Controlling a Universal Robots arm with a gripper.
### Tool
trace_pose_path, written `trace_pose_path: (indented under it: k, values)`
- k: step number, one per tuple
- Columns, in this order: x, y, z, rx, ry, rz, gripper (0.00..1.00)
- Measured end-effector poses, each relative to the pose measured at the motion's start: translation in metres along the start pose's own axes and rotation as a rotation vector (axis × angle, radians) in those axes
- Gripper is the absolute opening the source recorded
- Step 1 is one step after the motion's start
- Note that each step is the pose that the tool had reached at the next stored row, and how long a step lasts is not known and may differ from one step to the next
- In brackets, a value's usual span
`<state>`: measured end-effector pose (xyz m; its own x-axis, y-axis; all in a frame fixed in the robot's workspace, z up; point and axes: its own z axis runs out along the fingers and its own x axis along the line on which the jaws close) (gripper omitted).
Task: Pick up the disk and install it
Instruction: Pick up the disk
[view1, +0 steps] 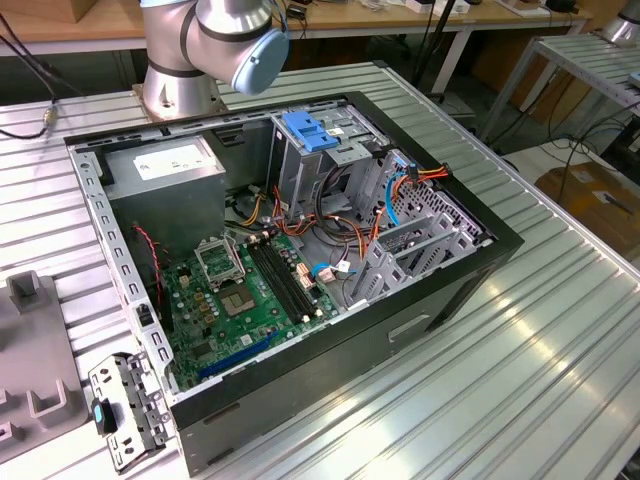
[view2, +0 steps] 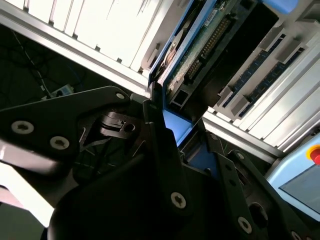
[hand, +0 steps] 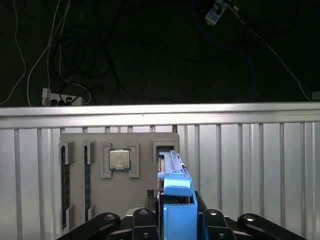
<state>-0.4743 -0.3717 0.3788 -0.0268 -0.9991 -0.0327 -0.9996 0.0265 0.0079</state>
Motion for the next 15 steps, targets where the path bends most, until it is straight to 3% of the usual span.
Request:
trace_pose_path:
  k: [7,15]
  values:
    - [-0.0004,0.0001,-0.0113,0.0,0.0,0.0,0.37]
    - [-0.0004,0.0001,-0.0134,0.0,0.0,0.0,0.37]
